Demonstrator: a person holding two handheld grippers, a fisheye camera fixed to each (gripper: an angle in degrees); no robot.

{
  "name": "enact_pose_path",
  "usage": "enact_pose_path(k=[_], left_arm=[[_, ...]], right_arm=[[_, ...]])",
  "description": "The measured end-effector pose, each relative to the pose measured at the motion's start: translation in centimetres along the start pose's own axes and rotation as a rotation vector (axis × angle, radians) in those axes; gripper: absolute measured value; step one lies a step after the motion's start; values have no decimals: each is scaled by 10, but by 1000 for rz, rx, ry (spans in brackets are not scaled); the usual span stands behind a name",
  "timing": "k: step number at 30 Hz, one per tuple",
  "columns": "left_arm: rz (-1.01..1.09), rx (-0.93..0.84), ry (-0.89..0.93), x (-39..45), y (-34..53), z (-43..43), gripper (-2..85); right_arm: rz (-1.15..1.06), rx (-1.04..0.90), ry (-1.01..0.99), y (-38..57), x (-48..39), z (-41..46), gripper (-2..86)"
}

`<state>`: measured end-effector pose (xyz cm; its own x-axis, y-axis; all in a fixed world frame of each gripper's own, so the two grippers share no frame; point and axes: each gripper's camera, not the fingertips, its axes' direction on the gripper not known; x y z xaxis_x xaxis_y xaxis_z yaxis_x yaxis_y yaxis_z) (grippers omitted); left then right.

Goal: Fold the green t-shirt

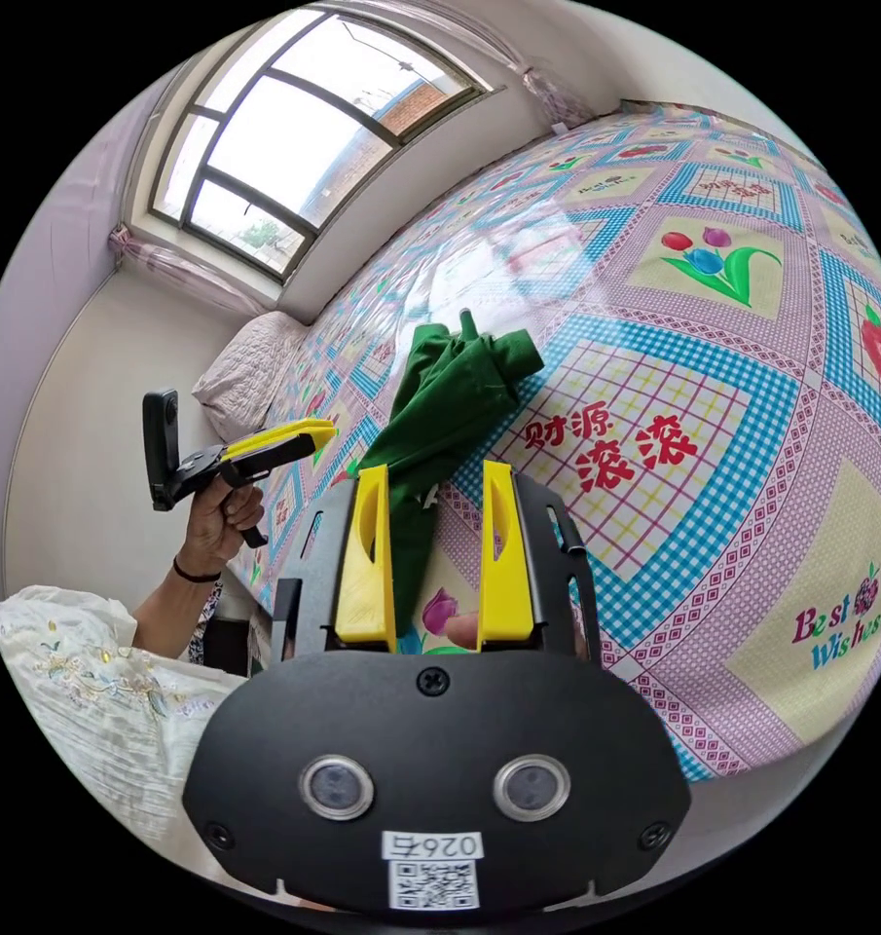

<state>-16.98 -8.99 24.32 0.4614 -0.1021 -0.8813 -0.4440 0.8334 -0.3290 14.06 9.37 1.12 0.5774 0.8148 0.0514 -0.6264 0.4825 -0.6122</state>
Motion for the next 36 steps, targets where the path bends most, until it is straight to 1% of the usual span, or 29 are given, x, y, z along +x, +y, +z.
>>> enact_pose_path(k=[7,12,15,18,20,22,24,26,30,36], left_arm=[[75,-73,19,7,-53,32,107],[97,-147,29,11,-79,61,104],[78,-156,46,11,-88,69,81],[108,-172,42,14,-95,76,27],[106,-157,23,13,-97,72,4],[79,-125,35,6,-95,64,-1],[41,-96,47,-4,-91,55,-4],[-15,-60,81,-20,-82,43,-5],[-105,-18,80,-41,-65,24,-6],[-246,15,7,-71,-23,-6,-6]], right_arm=[[16,29,-7,-51,9,8,98],[21,11,2,-76,9,18,99],[18,-18,6,-86,4,30,100],[30,-47,-18,-95,-1,45,97],[5,-89,-8,-103,-9,56,48],[-29,-93,47,-107,-18,58,9],[-55,-102,72,-110,-25,58,-7],[-64,-108,75,-113,-28,58,-11],[-33,-99,81,-115,-26,55,-12],[-13,-89,93,-120,-27,49,-13]])
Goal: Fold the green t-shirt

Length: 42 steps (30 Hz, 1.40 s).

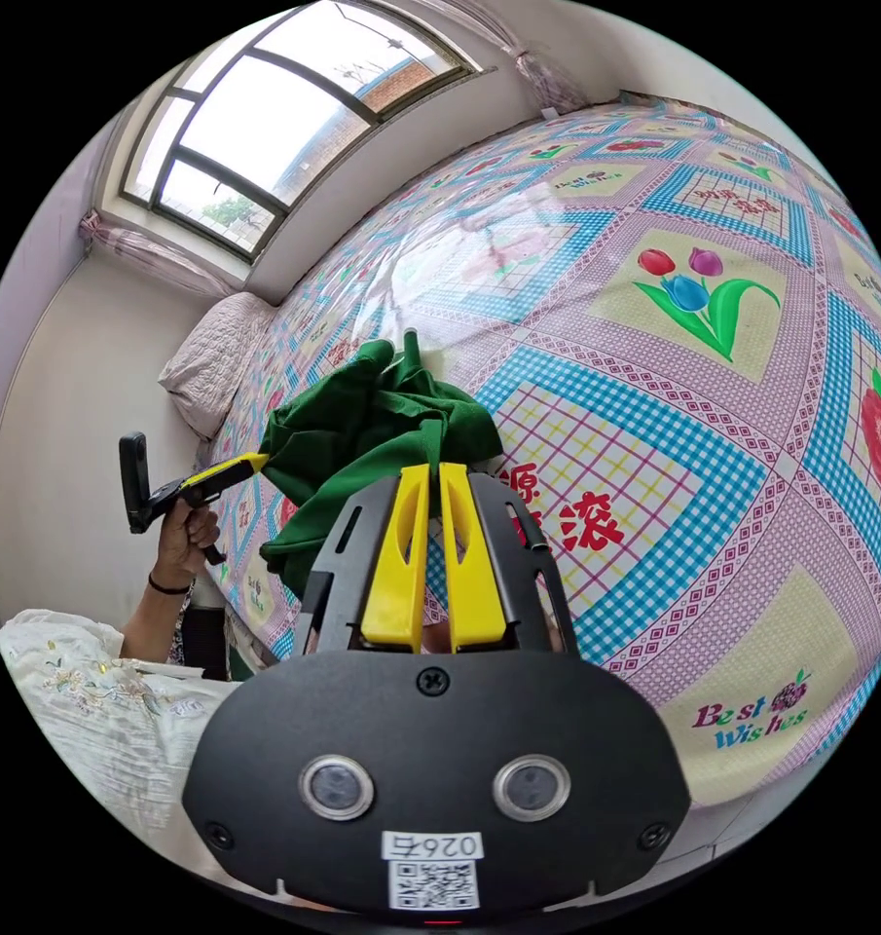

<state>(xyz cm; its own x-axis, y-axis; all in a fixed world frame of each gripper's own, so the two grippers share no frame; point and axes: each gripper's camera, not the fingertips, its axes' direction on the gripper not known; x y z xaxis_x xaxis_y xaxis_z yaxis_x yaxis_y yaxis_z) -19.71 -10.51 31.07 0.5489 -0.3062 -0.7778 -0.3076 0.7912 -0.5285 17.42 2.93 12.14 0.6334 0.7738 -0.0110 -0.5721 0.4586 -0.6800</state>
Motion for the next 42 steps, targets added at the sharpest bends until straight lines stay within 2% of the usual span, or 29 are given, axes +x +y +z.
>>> enact_pose_path(k=[10,16,22,25,28,32,42], left_arm=[[-180,-96,-107,-43,54,-2,-5],[-249,-122,-91,-61,66,-1,-6],[-359,17,-175,-91,91,-45,-5],[-309,67,-207,-89,76,-53,14],[-175,66,-163,-73,38,-32,61],[-4,-45,-81,-50,-12,26,114],[155,-300,-26,-40,-37,102,147]], right_arm=[[36,-50,70,1,8,-1,-13],[29,-109,98,4,8,7,-10],[107,10,106,12,25,-25,32],[79,107,86,-2,17,-41,38],[-23,112,57,-35,-4,-30,57],[-155,-10,36,-86,-34,21,72],[-346,-235,61,-129,-78,113,69]])
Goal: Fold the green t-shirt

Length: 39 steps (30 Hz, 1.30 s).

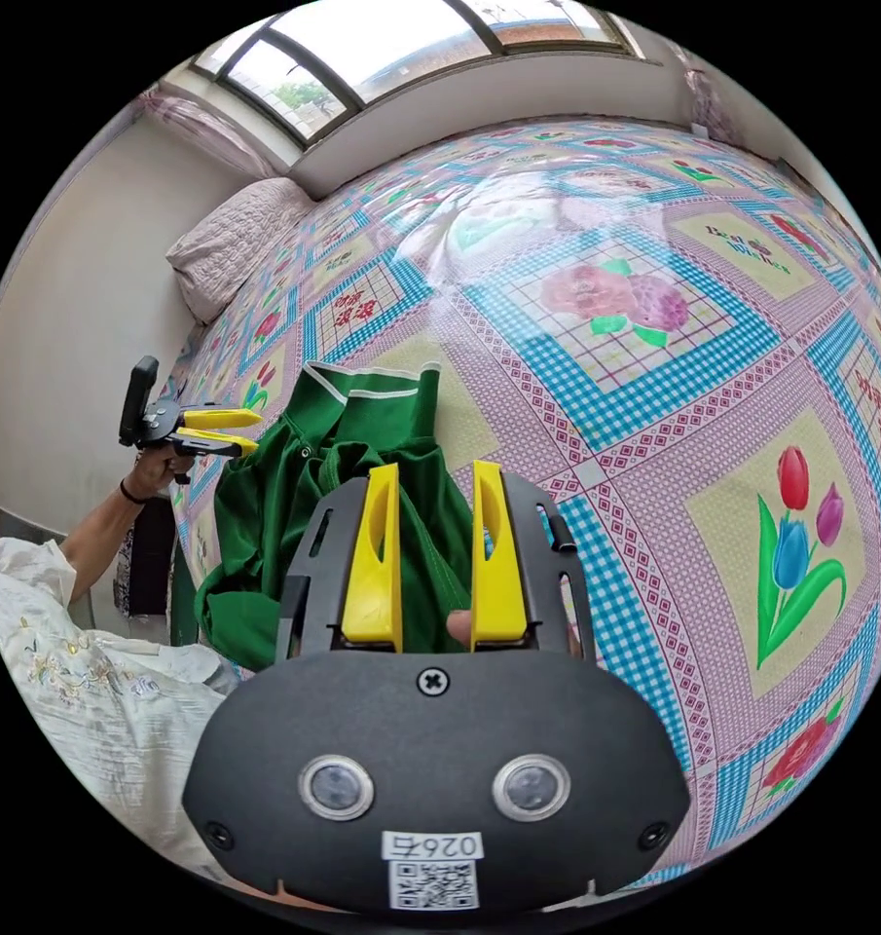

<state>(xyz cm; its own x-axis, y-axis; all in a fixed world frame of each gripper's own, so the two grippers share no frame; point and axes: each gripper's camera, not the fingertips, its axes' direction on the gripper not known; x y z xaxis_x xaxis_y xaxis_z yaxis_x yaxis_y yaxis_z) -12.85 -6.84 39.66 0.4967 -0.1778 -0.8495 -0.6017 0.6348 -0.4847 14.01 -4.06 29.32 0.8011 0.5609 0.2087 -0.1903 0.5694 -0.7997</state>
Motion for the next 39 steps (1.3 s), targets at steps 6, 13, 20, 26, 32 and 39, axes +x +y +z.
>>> enact_pose_path(k=[6,13,20,26,32,39], left_arm=[[48,-48,-59,9,9,15,77],[116,-38,-6,26,39,27,-3],[177,111,-74,57,101,-12,-6],[163,367,-179,106,181,-72,-6],[150,756,-267,163,282,-172,-6],[252,1003,-469,236,376,-287,-6]], right_arm=[[-93,-115,98,1,-24,34,55],[-96,-113,82,45,-45,40,-14],[-101,85,80,127,-86,-19,-16],[-148,325,145,220,-153,-99,-16],[-222,712,231,324,-245,-217,-16],[-409,1004,495,414,-373,-316,-15]])
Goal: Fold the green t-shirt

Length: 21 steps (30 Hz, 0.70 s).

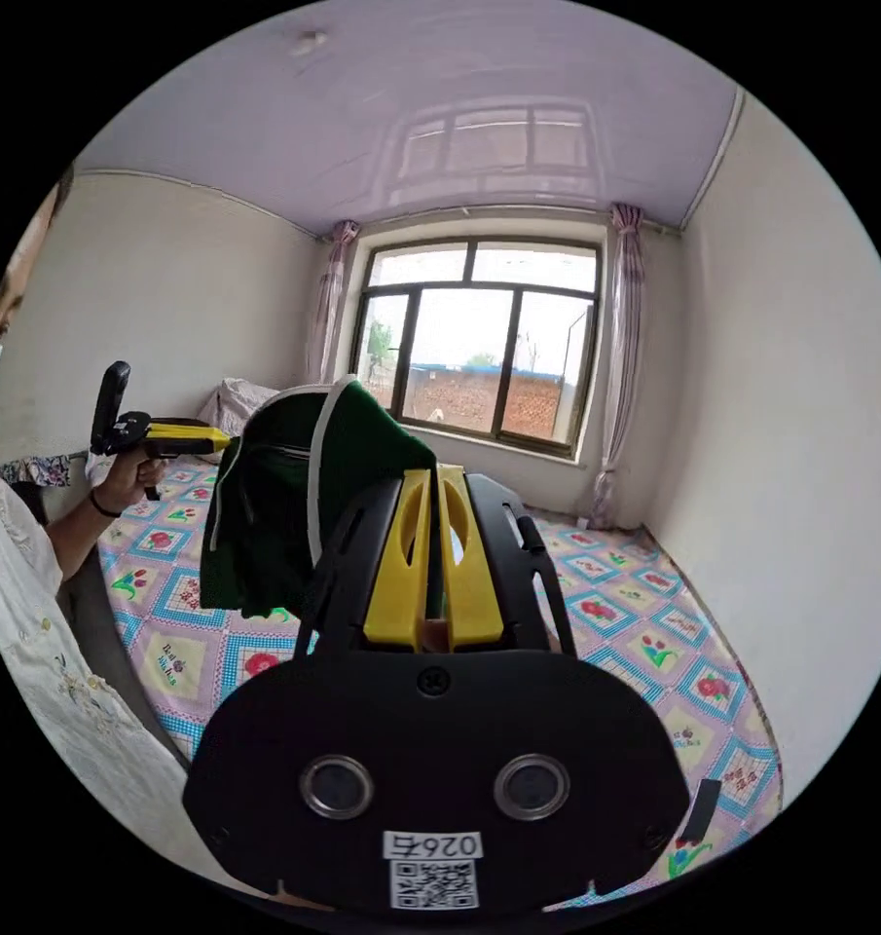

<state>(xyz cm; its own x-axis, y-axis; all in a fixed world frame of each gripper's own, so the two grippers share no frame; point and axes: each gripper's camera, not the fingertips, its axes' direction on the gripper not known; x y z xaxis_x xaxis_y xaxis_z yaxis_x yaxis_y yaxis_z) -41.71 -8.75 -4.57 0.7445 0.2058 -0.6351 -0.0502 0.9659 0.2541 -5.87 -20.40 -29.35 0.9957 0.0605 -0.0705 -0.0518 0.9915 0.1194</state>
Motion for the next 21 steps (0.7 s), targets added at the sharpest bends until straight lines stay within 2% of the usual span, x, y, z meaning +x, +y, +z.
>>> enact_pose_path(k=[8,12,15,18,21], left_arm=[[115,160,-108,0,-79,-149,-6],[135,146,-136,-13,-120,-178,-6],[123,69,-96,-31,-145,-157,-6],[87,-34,-17,-50,-147,-94,-6],[12,-154,97,-69,-125,4,-6]], right_arm=[[-200,192,201,-92,-57,-135,-15],[-251,213,241,-127,-66,-159,-14],[-258,130,223,-146,-56,-141,-15],[-225,18,178,-137,-37,-91,-16],[-159,-142,114,-102,-13,-11,-16]])
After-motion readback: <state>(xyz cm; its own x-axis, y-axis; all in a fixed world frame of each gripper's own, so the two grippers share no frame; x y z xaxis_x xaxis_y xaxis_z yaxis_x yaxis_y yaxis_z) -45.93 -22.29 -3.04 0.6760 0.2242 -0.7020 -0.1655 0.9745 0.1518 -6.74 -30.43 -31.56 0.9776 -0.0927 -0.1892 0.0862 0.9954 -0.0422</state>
